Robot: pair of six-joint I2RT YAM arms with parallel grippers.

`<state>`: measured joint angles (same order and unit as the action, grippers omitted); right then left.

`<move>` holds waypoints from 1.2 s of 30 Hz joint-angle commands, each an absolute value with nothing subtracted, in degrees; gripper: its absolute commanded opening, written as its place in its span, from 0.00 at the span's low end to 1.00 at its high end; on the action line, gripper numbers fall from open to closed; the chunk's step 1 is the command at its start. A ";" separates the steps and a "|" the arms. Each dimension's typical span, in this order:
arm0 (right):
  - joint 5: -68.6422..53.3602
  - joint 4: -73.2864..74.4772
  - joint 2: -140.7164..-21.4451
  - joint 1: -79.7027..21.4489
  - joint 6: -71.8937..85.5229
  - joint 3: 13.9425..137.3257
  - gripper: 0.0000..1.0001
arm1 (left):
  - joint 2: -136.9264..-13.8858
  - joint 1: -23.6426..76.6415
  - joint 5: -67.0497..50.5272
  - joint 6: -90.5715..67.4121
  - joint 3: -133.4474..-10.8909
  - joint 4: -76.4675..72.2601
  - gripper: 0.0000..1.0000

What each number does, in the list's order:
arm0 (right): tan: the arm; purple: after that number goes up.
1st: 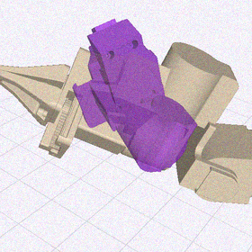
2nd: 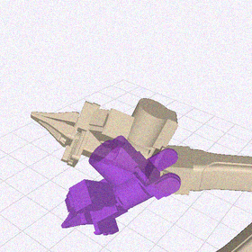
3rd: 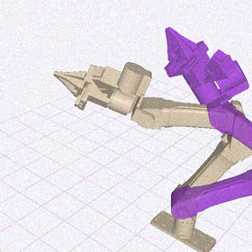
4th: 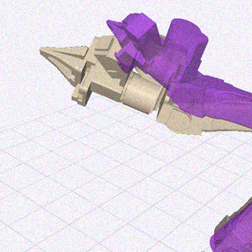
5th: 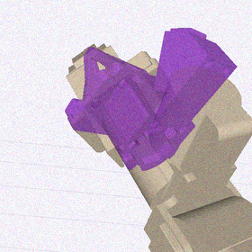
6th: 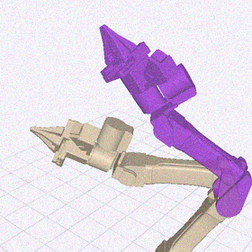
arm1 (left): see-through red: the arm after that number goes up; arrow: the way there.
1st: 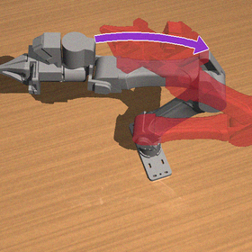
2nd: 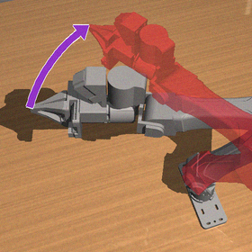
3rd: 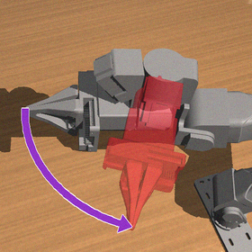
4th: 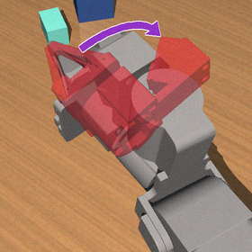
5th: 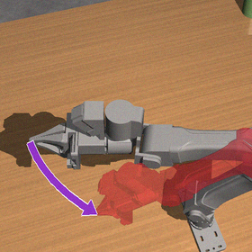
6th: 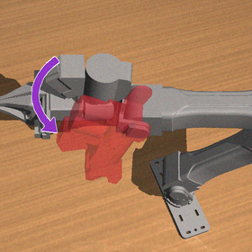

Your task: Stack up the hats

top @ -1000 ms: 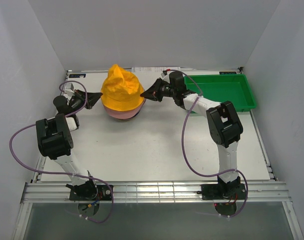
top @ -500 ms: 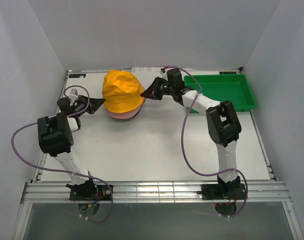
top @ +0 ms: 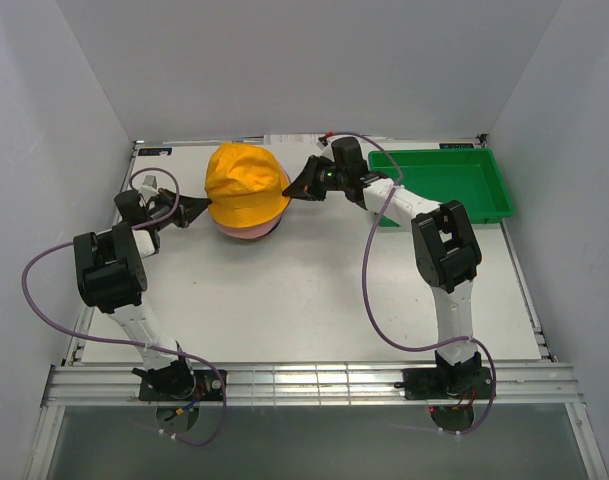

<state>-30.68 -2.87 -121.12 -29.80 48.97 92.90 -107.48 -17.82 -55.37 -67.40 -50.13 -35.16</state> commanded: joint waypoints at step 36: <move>-7.21 21.44 -124.98 -28.48 29.27 96.24 0.08 | -107.14 -20.30 -35.42 -44.65 -61.79 2.63 0.00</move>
<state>-19.20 8.29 -120.88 -31.51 34.50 97.84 -105.95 -17.89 -50.11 -49.58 -62.08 -4.05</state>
